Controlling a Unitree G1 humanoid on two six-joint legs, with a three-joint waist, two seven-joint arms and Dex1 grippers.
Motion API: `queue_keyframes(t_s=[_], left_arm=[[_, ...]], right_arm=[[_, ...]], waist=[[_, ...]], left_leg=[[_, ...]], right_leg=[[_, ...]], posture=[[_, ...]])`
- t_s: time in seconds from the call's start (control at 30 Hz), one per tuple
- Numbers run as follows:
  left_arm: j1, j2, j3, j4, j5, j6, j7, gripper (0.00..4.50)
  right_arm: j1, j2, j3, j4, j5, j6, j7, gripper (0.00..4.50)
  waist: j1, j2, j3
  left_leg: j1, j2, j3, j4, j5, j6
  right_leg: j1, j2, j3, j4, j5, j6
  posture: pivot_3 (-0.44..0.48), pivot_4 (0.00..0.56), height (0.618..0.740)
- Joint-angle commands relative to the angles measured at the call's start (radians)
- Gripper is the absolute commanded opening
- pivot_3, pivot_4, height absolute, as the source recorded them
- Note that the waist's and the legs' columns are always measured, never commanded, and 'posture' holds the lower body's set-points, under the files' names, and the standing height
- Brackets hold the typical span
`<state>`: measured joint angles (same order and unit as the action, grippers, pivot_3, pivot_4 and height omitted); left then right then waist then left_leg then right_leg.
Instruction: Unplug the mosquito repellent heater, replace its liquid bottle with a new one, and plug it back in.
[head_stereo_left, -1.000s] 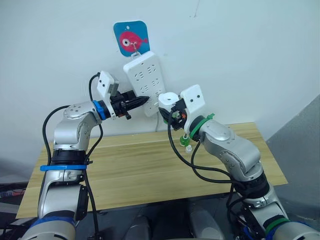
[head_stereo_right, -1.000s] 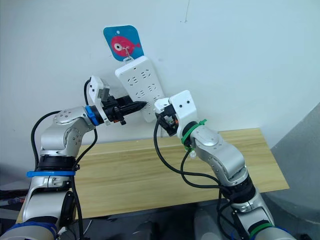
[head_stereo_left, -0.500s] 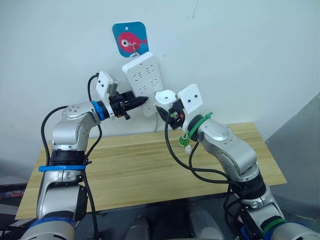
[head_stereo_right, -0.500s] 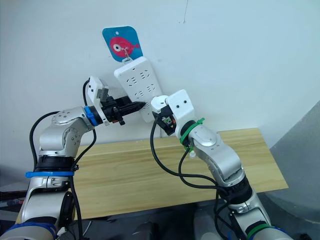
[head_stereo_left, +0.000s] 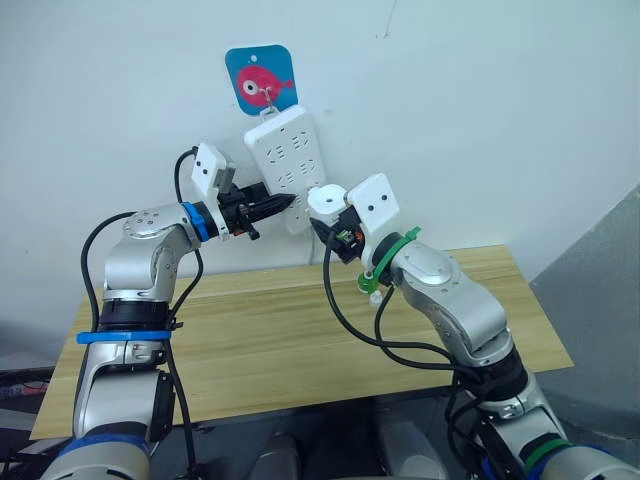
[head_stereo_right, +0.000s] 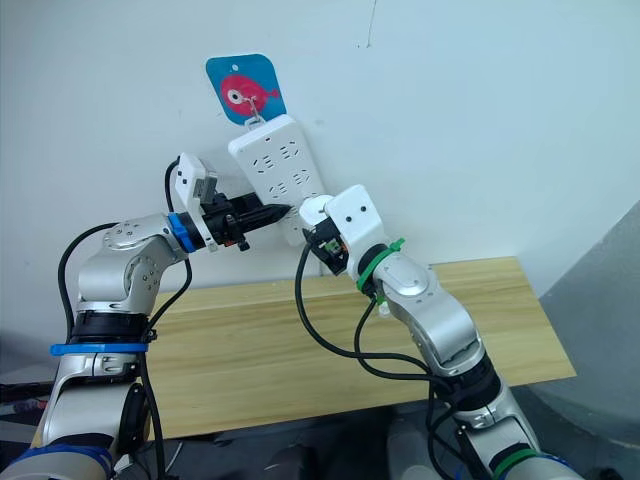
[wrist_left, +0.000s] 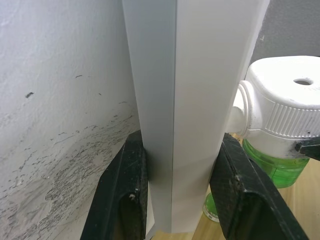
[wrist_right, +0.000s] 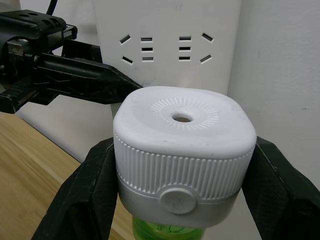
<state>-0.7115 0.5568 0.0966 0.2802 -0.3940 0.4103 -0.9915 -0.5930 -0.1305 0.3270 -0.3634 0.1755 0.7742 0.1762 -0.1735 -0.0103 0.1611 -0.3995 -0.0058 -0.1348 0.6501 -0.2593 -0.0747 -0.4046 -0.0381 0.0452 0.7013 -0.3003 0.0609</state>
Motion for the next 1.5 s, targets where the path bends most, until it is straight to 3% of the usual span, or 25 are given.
queue_keyframes(t_s=[0.03, 0.73, 1.1, 1.33, 1.5], left_arm=[[-0.001, 0.001, -0.017, -0.072, -0.011, -0.003, -0.020, 1.30], [-0.001, 0.004, -0.021, -0.078, -0.018, 0.011, -0.029, 1.30], [0.009, -0.004, -0.030, -0.103, -0.019, 0.025, -0.037, 1.30], [0.015, 0.004, -0.017, -0.090, 0.004, 0.004, -0.032, 1.30], [0.019, 0.017, -0.010, -0.049, 0.036, -0.050, -0.018, 1.30]], right_arm=[[-0.015, 0.025, -0.018, 0.010, -0.019, -0.019, -0.003, 3.03], [-0.038, 0.081, -0.033, 0.091, -0.043, -0.074, 0.022, 3.03], [-0.161, 0.130, -0.031, 0.362, -0.076, -0.219, 0.089, 3.03], [-0.152, 0.129, -0.051, 0.353, -0.054, -0.224, 0.142, 3.02], [-0.132, 0.096, -0.076, 0.278, -0.058, -0.184, 0.159, 4.50]], waist=[[-0.001, 0.000, 0.000], [-0.003, -0.001, -0.001], [-0.024, -0.001, -0.001], [-0.024, -0.001, -0.001], [-0.015, -0.001, -0.001]], left_leg=[[0.000, 0.000, 0.000, 0.000, 0.000, 0.000], [0.001, 0.000, 0.000, 0.001, 0.000, 0.000], [0.003, 0.000, -0.001, 0.006, 0.000, 0.000], [0.005, 0.002, -0.002, 0.009, 0.000, 0.001], [0.002, 0.002, -0.003, 0.009, 0.000, 0.000]], right_leg=[[0.000, 0.000, 0.000, 0.000, 0.000, 0.000], [0.000, 0.000, 0.000, 0.004, 0.000, 0.000], [0.000, 0.002, 0.001, 0.012, 0.000, 0.000], [0.000, 0.005, 0.001, 0.017, 0.000, 0.000], [0.000, 0.003, 0.000, 0.014, 0.000, 0.000]], posture=[[-0.135, 0.123, 0.734], [-0.140, 0.126, 0.734], [-0.126, 0.118, 0.734], [-0.122, 0.115, 0.734], [-0.120, 0.115, 0.734]])
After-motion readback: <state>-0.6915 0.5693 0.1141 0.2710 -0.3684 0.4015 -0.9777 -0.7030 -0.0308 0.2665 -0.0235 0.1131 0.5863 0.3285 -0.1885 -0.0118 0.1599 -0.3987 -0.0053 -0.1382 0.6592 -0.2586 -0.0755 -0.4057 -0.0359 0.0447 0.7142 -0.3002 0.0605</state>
